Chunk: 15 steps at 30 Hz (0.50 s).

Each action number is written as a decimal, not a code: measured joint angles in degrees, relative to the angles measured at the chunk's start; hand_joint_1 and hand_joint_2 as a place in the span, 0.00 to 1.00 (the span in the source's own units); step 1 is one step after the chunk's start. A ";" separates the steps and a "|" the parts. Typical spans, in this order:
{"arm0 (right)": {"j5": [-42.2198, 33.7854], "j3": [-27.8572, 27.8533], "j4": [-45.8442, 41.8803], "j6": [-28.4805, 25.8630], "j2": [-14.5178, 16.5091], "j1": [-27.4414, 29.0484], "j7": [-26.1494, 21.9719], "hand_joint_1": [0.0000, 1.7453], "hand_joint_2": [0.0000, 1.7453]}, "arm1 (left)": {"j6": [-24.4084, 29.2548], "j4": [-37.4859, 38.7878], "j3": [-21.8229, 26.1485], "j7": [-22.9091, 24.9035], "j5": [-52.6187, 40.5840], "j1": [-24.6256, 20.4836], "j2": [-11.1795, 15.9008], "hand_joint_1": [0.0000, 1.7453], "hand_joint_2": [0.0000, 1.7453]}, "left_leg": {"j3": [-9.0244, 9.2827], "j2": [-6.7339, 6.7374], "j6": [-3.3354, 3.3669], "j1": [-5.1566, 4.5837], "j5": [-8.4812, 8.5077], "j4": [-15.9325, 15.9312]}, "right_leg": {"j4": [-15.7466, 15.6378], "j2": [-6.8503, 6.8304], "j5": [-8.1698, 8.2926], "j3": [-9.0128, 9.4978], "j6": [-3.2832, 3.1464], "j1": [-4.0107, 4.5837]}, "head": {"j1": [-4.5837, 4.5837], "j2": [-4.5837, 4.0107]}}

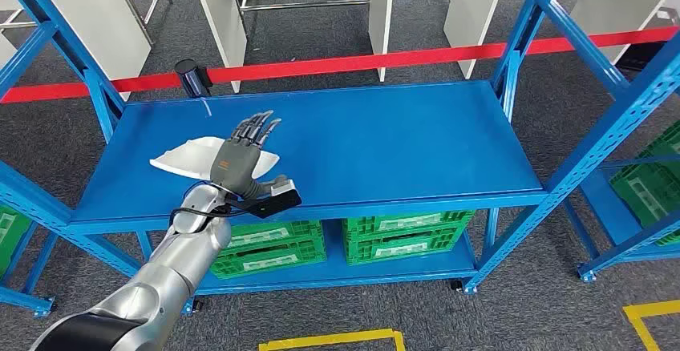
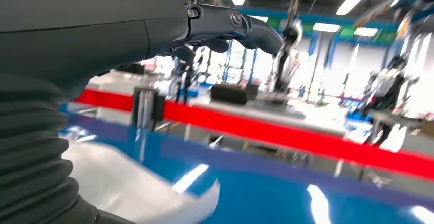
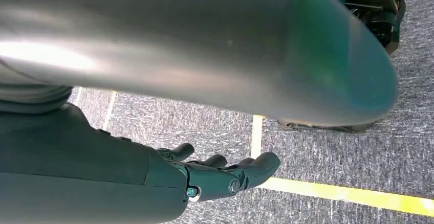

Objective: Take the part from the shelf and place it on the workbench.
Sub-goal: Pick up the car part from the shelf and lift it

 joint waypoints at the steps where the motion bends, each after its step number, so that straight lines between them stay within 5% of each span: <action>1: -0.23 0.02 0.00 0.00 0.00 0.00 0.00 0.00 0.00 | -0.28 0.17 -0.15 0.21 -0.09 0.11 -0.04 0.00 1.00 | 0.00 0.00 0.00 0.00 0.00 0.00 | 0.00 0.00 0.00 0.00 0.01 0.00 | 0.00 0.00; 9: -3.42 1.38 0.00 0.00 -0.04 0.10 -0.09 0.00 0.00 | -1.33 1.83 -1.56 3.46 -1.57 2.10 0.03 0.00 1.00 | -0.01 0.00 0.04 0.00 -0.03 0.00 | 0.00 0.00 -0.05 0.02 0.07 0.00 | 0.00 0.00; 15: -4.22 1.48 -0.01 0.00 -0.17 0.20 -0.81 0.00 0.00 | 3.31 3.27 -6.71 17.00 -12.78 2.62 2.09 0.00 1.00 | 0.00 0.00 0.04 0.00 -0.03 0.00 | 0.00 0.00 -0.06 0.02 0.08 0.00 | 0.00 0.00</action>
